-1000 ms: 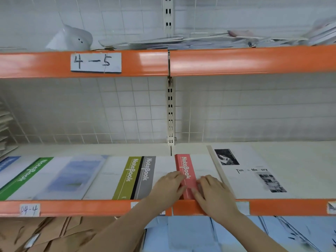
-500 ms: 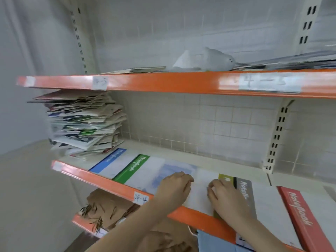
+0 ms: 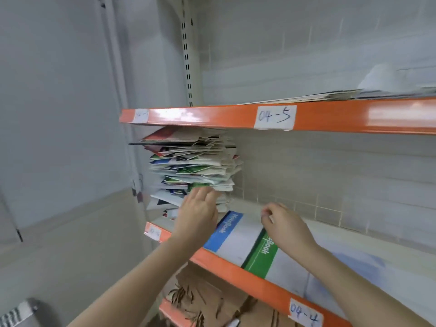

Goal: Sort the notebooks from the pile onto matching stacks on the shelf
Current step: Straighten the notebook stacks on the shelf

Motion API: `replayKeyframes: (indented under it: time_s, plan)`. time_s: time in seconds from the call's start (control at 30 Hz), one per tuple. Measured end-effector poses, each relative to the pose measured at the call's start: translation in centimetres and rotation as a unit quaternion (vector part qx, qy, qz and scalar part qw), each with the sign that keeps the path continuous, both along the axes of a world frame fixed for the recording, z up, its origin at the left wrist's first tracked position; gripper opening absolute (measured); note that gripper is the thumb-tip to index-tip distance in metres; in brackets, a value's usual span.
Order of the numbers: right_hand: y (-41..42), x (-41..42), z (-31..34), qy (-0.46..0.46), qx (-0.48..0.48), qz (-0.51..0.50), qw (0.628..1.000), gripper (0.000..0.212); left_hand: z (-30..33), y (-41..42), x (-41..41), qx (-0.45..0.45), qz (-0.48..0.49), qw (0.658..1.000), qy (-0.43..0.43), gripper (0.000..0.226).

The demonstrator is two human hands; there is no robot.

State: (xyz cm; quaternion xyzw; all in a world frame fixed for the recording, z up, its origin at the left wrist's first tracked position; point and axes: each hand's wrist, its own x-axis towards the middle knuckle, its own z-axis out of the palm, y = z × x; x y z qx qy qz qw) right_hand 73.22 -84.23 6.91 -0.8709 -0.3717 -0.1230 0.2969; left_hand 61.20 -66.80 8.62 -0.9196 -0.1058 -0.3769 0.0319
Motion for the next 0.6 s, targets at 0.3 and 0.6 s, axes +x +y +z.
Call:
replayKeyframes:
  time_s: [0.3,0.6]
  plan:
    - [10.0,1.7,7.6,0.054,0.164,0.026,0.985,0.020,6.5,11.5,-0.5,0.091,0.057,0.991,-0.077,0.035]
    - [16.5,3.7,13.4,0.229,0.276,0.011,0.934,0.029,8.5,14.2,1.2,0.180,0.026,0.977,-0.113,0.029]
